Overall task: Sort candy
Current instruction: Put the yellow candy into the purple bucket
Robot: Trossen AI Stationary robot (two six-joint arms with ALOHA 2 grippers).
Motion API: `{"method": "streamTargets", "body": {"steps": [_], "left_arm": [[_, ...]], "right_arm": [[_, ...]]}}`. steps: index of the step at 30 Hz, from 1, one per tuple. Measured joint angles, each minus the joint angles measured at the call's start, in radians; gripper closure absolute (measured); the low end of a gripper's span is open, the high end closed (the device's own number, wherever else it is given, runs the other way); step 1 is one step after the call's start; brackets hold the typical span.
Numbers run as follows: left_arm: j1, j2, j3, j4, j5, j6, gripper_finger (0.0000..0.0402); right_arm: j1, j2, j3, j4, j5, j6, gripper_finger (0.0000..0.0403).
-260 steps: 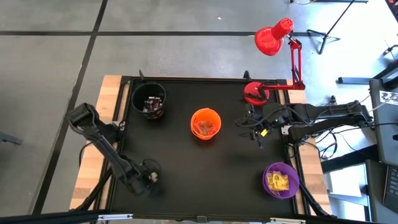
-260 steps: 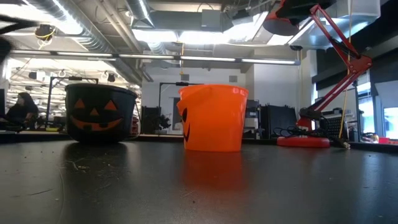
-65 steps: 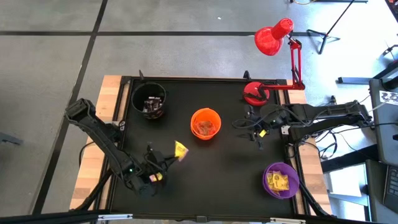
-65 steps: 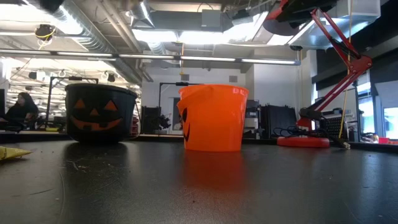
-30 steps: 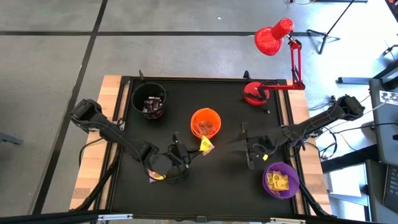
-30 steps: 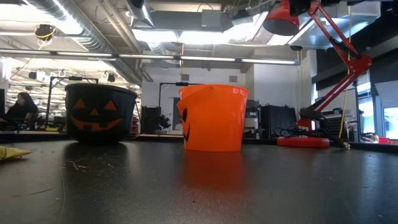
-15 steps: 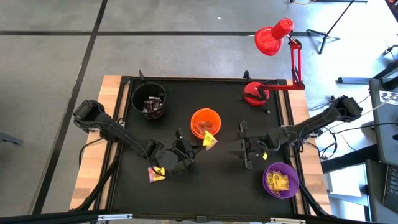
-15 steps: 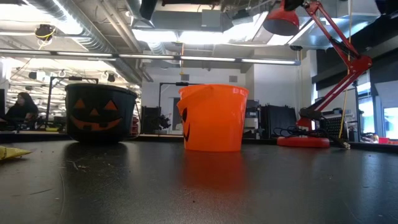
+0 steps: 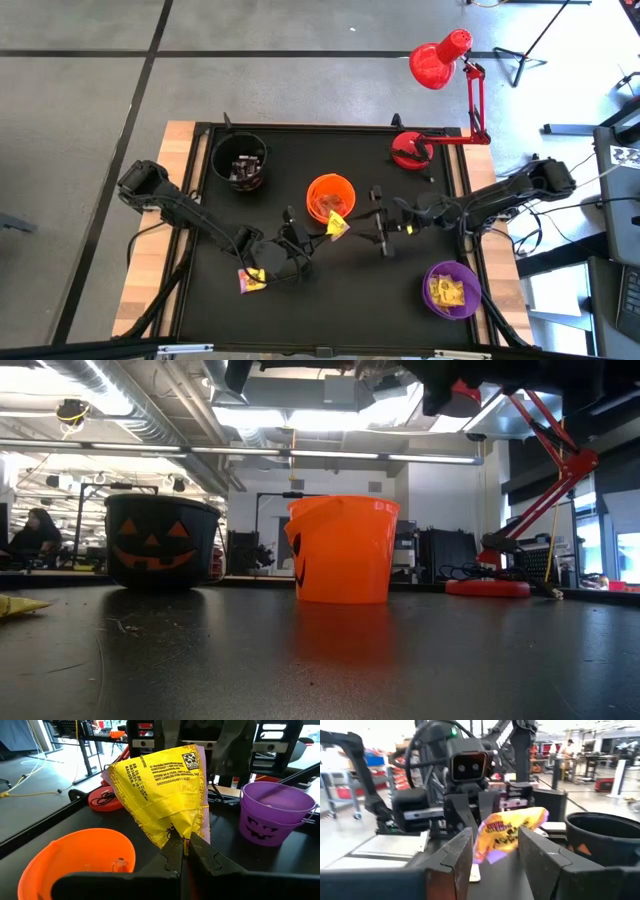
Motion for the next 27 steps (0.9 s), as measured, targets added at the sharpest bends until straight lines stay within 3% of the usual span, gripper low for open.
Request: {"method": "streamTargets", "body": {"steps": [14,17,23,27], "left_arm": [[0.001,0.000,0.000,-0.003,0.000,-0.001,0.0401],[0.001,0.000,0.000,-0.004,0.005,-0.001,0.0401],[0.001,0.000,0.000,-0.007,0.008,-0.001,0.0401],[0.001,0.000,0.000,-0.012,0.007,-0.002,0.0401]], "right_arm": [[-0.003,0.062,0.075,-0.038,-0.024,0.019,0.0254],[-0.004,0.081,0.092,-0.060,-0.030,0.003,0.0285],[-0.003,0.088,0.109,-0.093,-0.050,-0.013,0.0387],[-0.003,0.088,0.109,-0.098,-0.051,-0.030,0.0387]]}}
